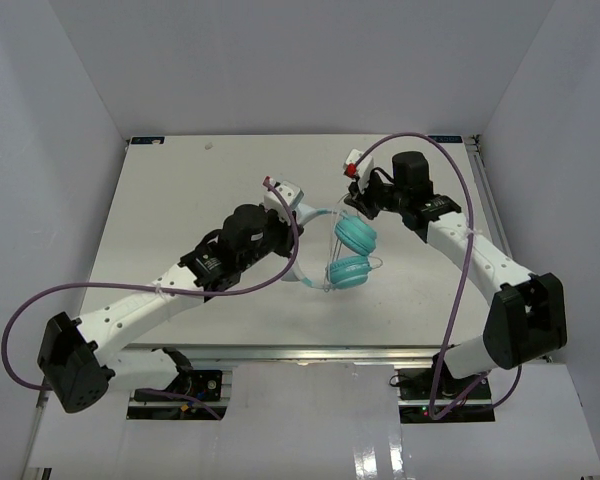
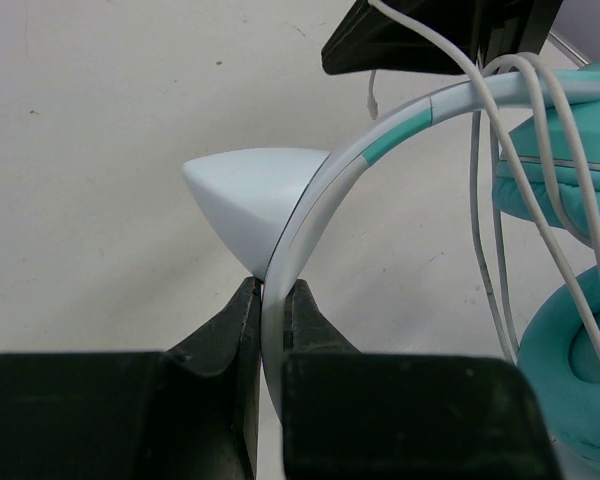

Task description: Wrap the headphones

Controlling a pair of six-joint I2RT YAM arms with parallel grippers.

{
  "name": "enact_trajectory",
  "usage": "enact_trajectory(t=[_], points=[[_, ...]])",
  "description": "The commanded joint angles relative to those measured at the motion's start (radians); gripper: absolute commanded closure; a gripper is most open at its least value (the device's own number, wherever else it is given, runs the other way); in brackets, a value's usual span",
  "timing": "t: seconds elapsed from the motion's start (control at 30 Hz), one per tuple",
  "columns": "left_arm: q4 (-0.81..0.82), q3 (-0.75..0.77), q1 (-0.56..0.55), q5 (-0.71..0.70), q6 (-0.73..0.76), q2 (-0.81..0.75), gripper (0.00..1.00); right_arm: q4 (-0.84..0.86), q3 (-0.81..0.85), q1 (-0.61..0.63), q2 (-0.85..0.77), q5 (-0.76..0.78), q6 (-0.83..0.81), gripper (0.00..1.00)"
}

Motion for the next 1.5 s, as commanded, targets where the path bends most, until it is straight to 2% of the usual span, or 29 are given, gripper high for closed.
enact_trajectory(t=[0.0,0.1,0.17,0.43,0.67,0.8,1.0,1.23,1.47], points=[[0.151,0.005,0.045,-0.038,-0.057,0.004,1.0,0.041,0.01,-0.031,0.145,-0.233,0.219,0.92],[0.201,0.008,0.088,-0.052,-0.089,0.041,1.0,0.044,0.038,-0.039,0.236,-0.344,0.295,0.92],[0.237,0.011,0.169,-0.036,-0.121,0.081,1.0,0.084,0.041,-0.044,0.288,-0.41,0.389,0.92],[0.281,0.059,0.329,-0.005,-0.148,0.28,1.0,0.256,0.062,-0.043,0.487,-0.458,0.623,0.92],[0.281,0.106,0.411,0.052,-0.227,0.45,1.0,0.269,0.225,-0.03,0.725,-0.518,0.801,0.92],[0.274,0.128,0.45,0.087,-0.298,0.511,1.0,0.285,0.245,-0.013,0.765,-0.514,0.854,0.92],[0.261,0.137,0.497,0.16,-0.42,0.56,1.0,0.4,0.219,-0.008,0.783,-0.528,0.987,0.92],[0.179,0.216,0.512,0.153,-0.451,0.647,1.0,0.546,0.177,-0.008,0.816,-0.513,1.185,0.91],[0.106,0.298,0.515,0.145,-0.465,0.734,1.0,0.584,0.13,-0.008,0.822,-0.444,1.254,0.86]])
